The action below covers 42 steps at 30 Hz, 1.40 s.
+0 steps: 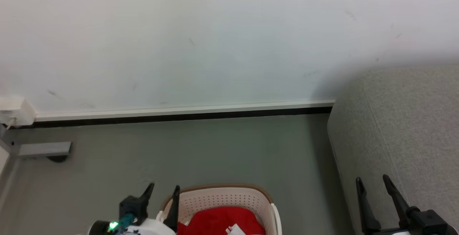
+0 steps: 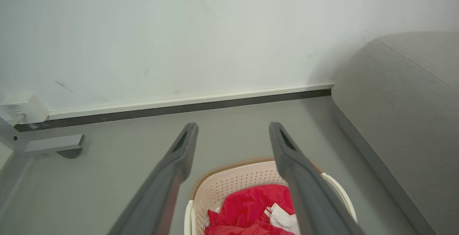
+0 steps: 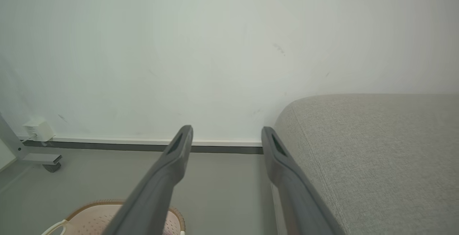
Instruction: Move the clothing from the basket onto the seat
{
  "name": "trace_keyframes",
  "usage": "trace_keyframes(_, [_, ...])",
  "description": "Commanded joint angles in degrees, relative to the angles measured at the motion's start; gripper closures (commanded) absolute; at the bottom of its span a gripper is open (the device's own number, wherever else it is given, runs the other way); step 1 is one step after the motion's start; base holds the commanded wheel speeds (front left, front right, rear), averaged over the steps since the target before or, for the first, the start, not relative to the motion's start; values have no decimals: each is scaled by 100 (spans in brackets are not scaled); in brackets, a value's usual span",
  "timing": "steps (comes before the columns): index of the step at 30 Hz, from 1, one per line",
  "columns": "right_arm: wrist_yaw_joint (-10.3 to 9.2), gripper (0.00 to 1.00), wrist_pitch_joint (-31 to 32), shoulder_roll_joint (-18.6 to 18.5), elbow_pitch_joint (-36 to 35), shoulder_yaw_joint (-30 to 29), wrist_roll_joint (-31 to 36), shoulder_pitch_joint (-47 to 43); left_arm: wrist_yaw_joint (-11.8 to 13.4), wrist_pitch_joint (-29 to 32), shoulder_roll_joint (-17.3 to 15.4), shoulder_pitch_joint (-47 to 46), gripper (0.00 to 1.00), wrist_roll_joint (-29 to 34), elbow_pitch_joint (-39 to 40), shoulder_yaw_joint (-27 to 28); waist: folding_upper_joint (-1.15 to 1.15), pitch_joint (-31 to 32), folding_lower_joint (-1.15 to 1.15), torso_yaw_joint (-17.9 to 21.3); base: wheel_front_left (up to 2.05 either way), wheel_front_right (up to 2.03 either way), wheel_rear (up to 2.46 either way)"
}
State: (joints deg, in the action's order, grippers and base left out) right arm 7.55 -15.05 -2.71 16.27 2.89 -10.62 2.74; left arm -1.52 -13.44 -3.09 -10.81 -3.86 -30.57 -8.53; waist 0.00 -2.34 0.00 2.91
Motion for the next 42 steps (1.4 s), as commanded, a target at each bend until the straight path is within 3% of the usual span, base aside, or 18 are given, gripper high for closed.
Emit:
trace_keyframes(1, [-12, 0, -19, -32, -30, -3, -48, 55, -37, 61, -64, -123, 0, 66, -68, -40, 0, -179, 0, 160, 0, 0, 0])
trace_keyframes(9, [-12, 0, -17, -29, -153, 55, -110, 322, -414, 1069, -127, -730, 0, 201, -796, -578, 0, -752, 0, 604, 0, 0, 0])
trace_keyframes(18, [-12, 0, -12, -28, -272, 125, -146, 685, -545, 1727, -189, -1456, 0, 73, -1730, -921, 0, -1472, 0, 973, 0, 0, 0])
trace_keyframes(42, [-12, 0, -9, -26, -778, 304, -258, 1361, -472, 1858, -489, -3149, 0, 353, -3741, -1403, 0, -3420, 0, 1305, 0, 0, 0])
